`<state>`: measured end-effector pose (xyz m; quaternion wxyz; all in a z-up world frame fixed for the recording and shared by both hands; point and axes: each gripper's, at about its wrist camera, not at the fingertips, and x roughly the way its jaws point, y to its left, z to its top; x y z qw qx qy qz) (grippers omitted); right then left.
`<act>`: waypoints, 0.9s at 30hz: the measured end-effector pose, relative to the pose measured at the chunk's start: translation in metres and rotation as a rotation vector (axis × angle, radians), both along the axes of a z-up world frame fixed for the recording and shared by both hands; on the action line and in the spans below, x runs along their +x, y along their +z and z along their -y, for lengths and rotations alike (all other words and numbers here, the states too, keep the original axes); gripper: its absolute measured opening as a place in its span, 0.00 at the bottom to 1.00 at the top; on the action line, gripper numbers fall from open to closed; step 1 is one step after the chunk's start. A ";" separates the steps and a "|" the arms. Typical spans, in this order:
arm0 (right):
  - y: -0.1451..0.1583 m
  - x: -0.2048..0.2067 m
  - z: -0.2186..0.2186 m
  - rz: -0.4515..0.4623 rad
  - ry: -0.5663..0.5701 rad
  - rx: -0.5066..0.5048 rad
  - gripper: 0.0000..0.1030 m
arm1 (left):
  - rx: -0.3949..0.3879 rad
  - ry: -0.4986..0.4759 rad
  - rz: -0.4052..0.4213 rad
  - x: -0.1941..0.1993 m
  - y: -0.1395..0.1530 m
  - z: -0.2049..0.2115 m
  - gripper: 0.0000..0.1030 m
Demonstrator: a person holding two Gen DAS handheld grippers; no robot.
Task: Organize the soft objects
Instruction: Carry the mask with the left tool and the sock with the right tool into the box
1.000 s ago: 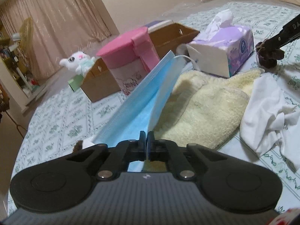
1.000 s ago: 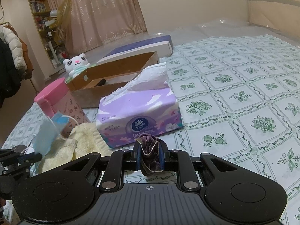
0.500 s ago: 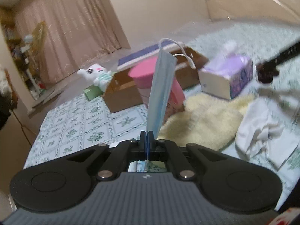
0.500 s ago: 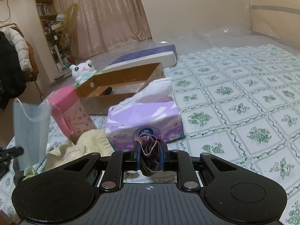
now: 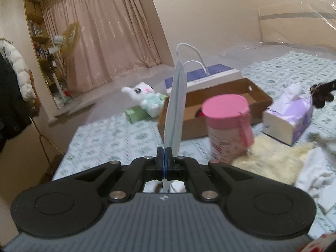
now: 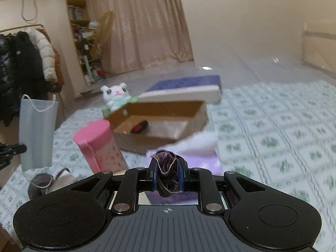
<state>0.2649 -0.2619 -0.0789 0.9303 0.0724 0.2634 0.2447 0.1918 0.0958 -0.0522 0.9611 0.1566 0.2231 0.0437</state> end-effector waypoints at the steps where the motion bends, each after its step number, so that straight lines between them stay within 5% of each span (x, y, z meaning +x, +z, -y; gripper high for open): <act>1: 0.004 0.004 -0.002 0.010 0.011 0.002 0.19 | 0.012 0.002 0.005 0.004 0.002 -0.002 0.02; 13: 0.032 0.085 -0.044 0.052 0.136 0.037 0.19 | 0.114 -0.048 0.049 0.087 0.024 -0.008 0.02; 27: 0.016 0.175 -0.081 -0.012 0.182 0.002 0.19 | 0.157 -0.145 0.029 0.213 0.026 0.012 0.02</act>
